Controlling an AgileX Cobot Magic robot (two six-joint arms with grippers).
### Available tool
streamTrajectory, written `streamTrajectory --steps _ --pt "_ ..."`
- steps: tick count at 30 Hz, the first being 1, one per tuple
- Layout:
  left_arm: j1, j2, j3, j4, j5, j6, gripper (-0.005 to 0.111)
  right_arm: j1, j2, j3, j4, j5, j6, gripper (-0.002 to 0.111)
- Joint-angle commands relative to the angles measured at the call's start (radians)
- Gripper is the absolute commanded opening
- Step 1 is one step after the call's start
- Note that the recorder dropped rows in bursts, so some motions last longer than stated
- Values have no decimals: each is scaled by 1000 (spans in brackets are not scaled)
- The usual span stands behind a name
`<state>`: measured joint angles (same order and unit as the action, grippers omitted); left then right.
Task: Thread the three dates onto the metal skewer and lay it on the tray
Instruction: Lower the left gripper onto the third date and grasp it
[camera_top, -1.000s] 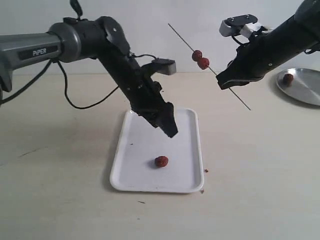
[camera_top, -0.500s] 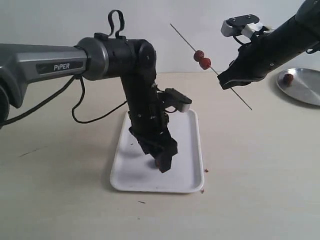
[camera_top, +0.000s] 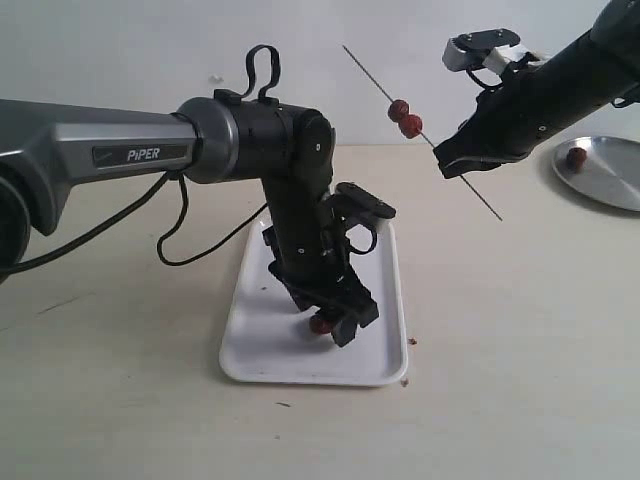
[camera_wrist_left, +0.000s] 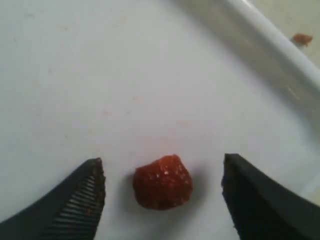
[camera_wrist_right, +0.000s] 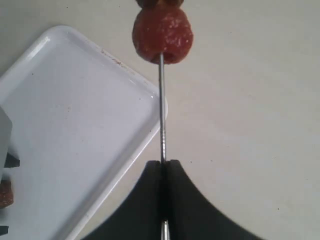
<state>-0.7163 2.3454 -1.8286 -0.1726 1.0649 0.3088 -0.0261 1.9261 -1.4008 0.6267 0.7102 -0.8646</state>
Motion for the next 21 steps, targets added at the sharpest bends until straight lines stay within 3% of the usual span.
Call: streamTrajectory --steps 1,5,21 --pt "-3 -12 4 -5 18 -29 50 -4 -11 -2 11 -3 3 0" --pt "-3 -12 4 -5 25 -29 42 -4 -11 -2 11 -3 3 0" --pt "-3 -12 4 -13 39 -29 40 -4 -11 -2 11 -3 3 0"
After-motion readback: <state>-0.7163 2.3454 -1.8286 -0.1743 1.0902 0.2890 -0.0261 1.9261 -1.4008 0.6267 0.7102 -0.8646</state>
